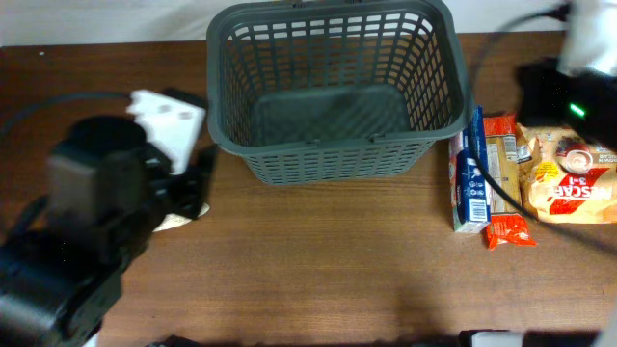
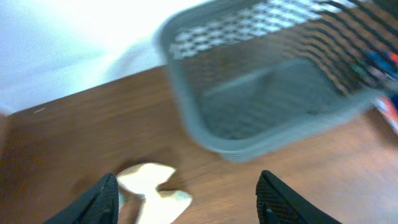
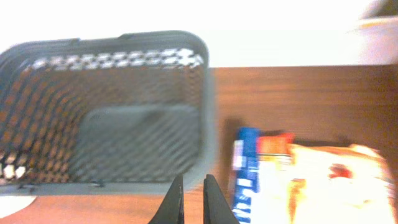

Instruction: Pack container

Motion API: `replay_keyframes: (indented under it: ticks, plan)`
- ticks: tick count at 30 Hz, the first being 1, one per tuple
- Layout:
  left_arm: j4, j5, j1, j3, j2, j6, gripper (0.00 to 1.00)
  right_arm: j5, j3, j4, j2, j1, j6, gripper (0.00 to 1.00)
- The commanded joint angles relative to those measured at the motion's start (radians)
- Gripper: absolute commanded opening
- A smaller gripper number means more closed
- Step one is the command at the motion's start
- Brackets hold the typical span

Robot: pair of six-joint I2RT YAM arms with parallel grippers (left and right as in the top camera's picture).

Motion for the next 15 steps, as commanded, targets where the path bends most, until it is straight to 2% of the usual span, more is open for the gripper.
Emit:
replay_keyframes:
  ticks: [1, 6, 8, 10, 15]
  plan:
    - [-0.005, -0.018, 0.116, -0.003, 0.021, -0.019, 0.55, 0.122, 0.011, -0.03, -0.075, -0.056, 0.022, 0.04]
    - [-0.008, 0.044, 0.225, -0.003, 0.08, -0.022, 0.56, 0.122, 0.01, -0.071, -0.165, -0.142, 0.089, 0.04]
    - [-0.019, 0.098, 0.285, -0.003, 0.134, -0.021, 0.6, 0.122, 0.01, -0.095, -0.185, -0.193, 0.113, 0.04]
    - [-0.026, 0.147, 0.328, -0.003, 0.176, -0.021, 0.65, 0.122, 0.01, -0.1, -0.184, -0.221, 0.138, 0.04]
    - [-0.033, 0.253, 0.407, -0.003, 0.274, 0.003, 0.66, 0.118, 0.01, -0.1, -0.114, -0.293, 0.14, 0.04]
